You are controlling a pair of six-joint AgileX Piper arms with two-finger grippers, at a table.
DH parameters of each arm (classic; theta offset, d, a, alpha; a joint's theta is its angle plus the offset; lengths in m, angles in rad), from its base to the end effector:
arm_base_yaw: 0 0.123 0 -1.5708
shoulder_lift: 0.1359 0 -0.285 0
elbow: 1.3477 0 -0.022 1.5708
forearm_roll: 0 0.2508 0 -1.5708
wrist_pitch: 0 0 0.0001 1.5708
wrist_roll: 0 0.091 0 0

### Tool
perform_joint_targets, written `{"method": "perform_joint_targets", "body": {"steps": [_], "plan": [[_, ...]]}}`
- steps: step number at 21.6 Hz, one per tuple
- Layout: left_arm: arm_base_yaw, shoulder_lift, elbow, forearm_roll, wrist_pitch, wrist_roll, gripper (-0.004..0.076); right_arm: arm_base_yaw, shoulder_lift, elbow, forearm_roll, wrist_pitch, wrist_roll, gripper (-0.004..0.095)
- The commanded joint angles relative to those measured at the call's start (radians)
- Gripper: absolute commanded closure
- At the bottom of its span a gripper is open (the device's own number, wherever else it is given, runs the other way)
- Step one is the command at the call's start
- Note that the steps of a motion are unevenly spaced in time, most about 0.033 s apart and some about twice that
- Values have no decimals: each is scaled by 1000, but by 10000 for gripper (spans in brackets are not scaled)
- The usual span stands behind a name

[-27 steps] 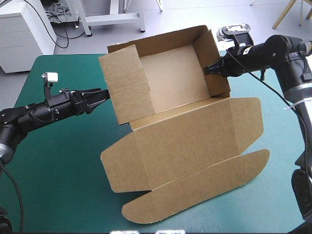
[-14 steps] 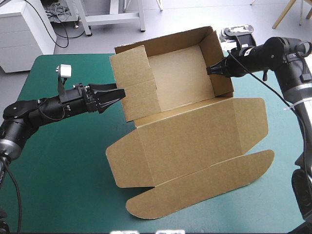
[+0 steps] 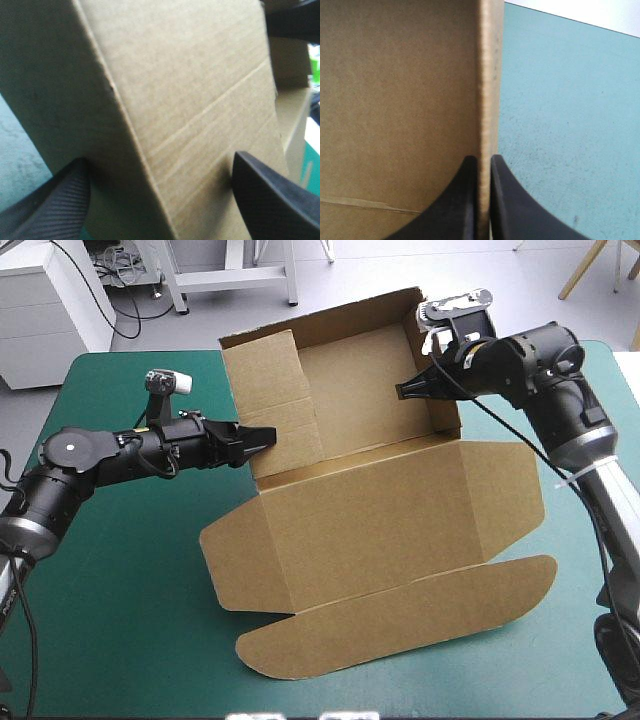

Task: Fold the box

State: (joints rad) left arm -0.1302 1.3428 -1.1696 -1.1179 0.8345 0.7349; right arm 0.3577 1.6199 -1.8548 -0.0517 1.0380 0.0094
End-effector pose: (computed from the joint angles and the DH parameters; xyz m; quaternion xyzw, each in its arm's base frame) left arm 0.2735 -0.0970 0.3725 0.1444 0.8182 -0.3834 0.4033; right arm 0.3311 0.1194 0.4437 -0.1603 0.8955 0.0504 0.4121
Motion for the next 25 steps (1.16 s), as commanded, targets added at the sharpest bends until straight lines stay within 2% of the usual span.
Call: {"method": "perform_joint_targets", "body": {"steps": [1, 2, 4, 6, 13, 17, 19, 20, 22, 23, 24, 25], "plan": [[-78, -31, -92, 148, -118, -208, 189, 79, -51, -29, -84, -82, 87, 907], [-120, -31, -114, 283, -170, -339, 189, 114, -51, -29, -125, -89, 121, 907], [-157, -31, -123, 431, -240, -494, 189, 159, -51, -29, -176, -90, 159, 907], [-163, -31, -123, 525, -282, -591, 189, 198, -51, -29, -225, -90, 201, 907], [-163, -29, -133, 742, -354, -749, 189, 291, -51, -29, -330, -90, 274, 907], [-163, -8, -134, 746, -335, -759, 191, 337, -51, -29, -365, -88, 303, 907], [-163, -1, -134, 748, -342, -759, 223, 347, -51, -29, -363, -88, 305, 908], [-163, -1, -134, 750, -349, -759, 267, 347, -51, -29, -363, -88, 305, 908], [-163, -3, -134, 748, -381, -759, 421, 347, -51, -29, -363, -81, 305, 908], [-163, -3, -136, 746, -393, -759, 546, 347, -51, -29, -363, -73, 305, 908], [-163, -4, -138, 746, -393, -759, 736, 347, -51, -29, -363, -65, 305, 907], [-163, -4, -138, 746, -389, -754, 726, 347, -51, -29, -363, -61, 305, 907]]}}
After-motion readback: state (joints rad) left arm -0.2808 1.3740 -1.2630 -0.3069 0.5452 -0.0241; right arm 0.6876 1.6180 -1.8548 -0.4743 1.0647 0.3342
